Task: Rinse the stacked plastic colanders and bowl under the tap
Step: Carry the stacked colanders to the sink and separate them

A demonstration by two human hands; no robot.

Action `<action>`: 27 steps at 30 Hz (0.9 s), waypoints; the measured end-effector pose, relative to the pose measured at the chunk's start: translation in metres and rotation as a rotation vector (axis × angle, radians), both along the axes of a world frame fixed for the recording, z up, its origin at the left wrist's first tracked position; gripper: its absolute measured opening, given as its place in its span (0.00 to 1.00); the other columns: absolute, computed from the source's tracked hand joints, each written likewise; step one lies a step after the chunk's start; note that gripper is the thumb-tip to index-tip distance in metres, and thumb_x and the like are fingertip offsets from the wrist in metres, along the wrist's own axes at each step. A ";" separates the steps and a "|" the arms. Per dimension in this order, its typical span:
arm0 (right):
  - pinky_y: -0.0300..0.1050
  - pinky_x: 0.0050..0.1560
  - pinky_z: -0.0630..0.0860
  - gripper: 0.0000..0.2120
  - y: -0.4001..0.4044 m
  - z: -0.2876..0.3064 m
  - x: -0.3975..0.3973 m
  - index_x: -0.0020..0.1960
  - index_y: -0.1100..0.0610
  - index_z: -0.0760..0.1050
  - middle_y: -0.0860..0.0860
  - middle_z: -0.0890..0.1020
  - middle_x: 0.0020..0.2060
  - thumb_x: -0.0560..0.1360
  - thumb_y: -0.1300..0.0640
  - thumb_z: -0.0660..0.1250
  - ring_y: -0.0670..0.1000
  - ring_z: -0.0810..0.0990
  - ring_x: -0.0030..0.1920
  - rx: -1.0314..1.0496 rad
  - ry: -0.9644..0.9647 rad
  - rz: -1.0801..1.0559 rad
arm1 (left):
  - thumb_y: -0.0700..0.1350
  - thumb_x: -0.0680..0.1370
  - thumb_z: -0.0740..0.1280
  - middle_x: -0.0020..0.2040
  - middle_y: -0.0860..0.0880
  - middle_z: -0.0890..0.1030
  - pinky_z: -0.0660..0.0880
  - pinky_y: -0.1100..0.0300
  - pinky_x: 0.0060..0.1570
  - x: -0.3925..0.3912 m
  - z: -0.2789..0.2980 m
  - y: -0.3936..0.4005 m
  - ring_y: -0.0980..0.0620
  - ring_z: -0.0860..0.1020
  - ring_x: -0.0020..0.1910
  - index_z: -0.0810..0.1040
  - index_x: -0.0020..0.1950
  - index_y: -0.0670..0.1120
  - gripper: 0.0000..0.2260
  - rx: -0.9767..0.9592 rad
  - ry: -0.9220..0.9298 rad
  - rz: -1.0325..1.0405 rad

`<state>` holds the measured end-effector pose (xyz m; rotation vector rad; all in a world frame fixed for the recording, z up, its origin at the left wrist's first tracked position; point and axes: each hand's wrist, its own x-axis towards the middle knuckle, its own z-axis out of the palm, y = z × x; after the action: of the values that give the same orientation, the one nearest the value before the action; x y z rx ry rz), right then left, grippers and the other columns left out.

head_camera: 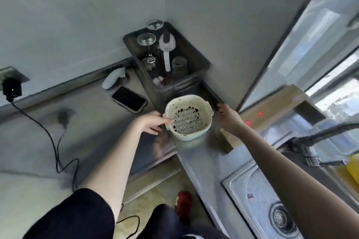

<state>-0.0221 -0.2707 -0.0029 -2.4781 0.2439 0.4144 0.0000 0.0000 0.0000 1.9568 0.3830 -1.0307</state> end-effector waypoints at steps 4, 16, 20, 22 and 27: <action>0.45 0.64 0.67 0.23 0.011 -0.008 0.022 0.73 0.60 0.62 0.55 0.71 0.68 0.80 0.56 0.56 0.57 0.70 0.67 0.017 0.125 -0.048 | 0.51 0.76 0.69 0.60 0.45 0.80 0.76 0.51 0.57 0.012 -0.004 0.001 0.46 0.80 0.55 0.70 0.63 0.42 0.20 -0.103 0.053 0.027; 0.38 0.33 0.79 0.15 0.025 0.014 0.006 0.65 0.62 0.70 0.53 0.76 0.36 0.79 0.67 0.57 0.50 0.76 0.33 0.523 0.300 -0.379 | 0.42 0.78 0.66 0.57 0.41 0.81 0.78 0.51 0.52 0.002 -0.003 0.017 0.42 0.80 0.52 0.72 0.55 0.44 0.08 -0.285 0.027 0.162; 0.43 0.44 0.81 0.14 0.016 0.037 -0.011 0.64 0.58 0.71 0.54 0.79 0.43 0.79 0.61 0.60 0.51 0.81 0.38 0.593 0.309 -0.312 | 0.41 0.78 0.64 0.53 0.43 0.81 0.79 0.52 0.48 -0.004 0.017 0.018 0.46 0.80 0.48 0.74 0.53 0.45 0.04 -0.296 -0.019 0.134; 0.47 0.47 0.82 0.13 0.009 0.047 -0.021 0.63 0.57 0.71 0.54 0.80 0.43 0.79 0.58 0.61 0.52 0.82 0.40 0.592 0.274 -0.281 | 0.41 0.79 0.62 0.50 0.45 0.81 0.79 0.52 0.47 -0.008 0.033 0.010 0.47 0.79 0.47 0.74 0.52 0.45 0.04 -0.300 -0.051 0.110; 0.50 0.46 0.83 0.12 -0.014 0.076 -0.056 0.58 0.56 0.71 0.52 0.82 0.42 0.77 0.51 0.65 0.52 0.84 0.40 0.461 0.129 -0.262 | 0.40 0.79 0.61 0.54 0.42 0.80 0.79 0.51 0.51 -0.027 0.065 -0.023 0.46 0.79 0.52 0.74 0.55 0.45 0.06 -0.333 -0.093 0.050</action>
<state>-0.0783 -0.2847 0.0732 -1.9408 0.4641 0.4604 -0.0269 -0.0230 0.0647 1.6804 0.1928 -0.9043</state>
